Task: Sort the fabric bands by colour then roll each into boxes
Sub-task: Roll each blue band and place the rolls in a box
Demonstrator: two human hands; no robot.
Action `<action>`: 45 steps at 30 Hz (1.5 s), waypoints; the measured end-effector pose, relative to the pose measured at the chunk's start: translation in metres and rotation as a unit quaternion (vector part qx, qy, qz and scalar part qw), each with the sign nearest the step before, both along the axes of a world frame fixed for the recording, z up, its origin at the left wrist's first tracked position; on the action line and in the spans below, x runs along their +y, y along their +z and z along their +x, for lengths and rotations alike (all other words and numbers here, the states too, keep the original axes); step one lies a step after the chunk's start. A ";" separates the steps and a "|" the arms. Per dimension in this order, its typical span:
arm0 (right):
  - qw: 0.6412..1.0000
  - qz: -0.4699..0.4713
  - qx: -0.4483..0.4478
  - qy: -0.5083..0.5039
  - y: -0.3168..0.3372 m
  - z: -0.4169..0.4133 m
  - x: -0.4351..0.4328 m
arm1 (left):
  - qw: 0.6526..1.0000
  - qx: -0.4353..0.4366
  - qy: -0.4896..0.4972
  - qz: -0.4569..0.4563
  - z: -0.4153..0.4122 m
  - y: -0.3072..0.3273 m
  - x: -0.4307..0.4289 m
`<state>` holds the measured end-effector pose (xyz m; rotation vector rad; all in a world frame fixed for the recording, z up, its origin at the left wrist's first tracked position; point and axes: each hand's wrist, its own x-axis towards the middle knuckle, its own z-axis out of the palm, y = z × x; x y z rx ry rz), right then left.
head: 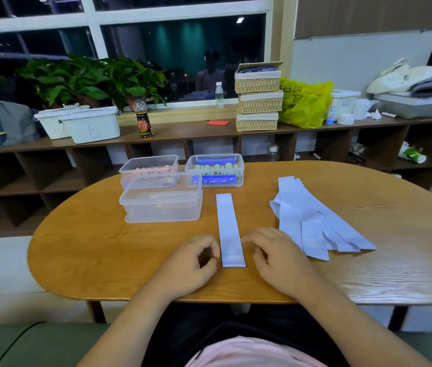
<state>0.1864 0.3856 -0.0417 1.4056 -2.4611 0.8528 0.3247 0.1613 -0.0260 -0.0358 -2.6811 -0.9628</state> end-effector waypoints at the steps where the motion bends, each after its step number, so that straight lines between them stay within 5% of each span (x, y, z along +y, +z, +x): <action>1: 1.000 0.004 -0.005 0.004 0.001 0.001 0.000 | 1.000 0.001 -0.003 -0.004 0.001 -0.001 -0.001; 8: 0.998 0.028 -0.016 0.054 0.003 0.002 0.000 | 0.991 0.032 -0.050 -0.116 -0.004 -0.006 0.003; 24: 0.999 0.027 -0.030 0.035 0.005 0.007 -0.003 | 0.999 0.026 0.005 -0.046 -0.007 -0.011 0.002; 45: 0.995 0.012 -0.031 0.091 0.001 0.004 0.000 | 0.994 0.084 -0.033 -0.062 -0.007 -0.019 -0.005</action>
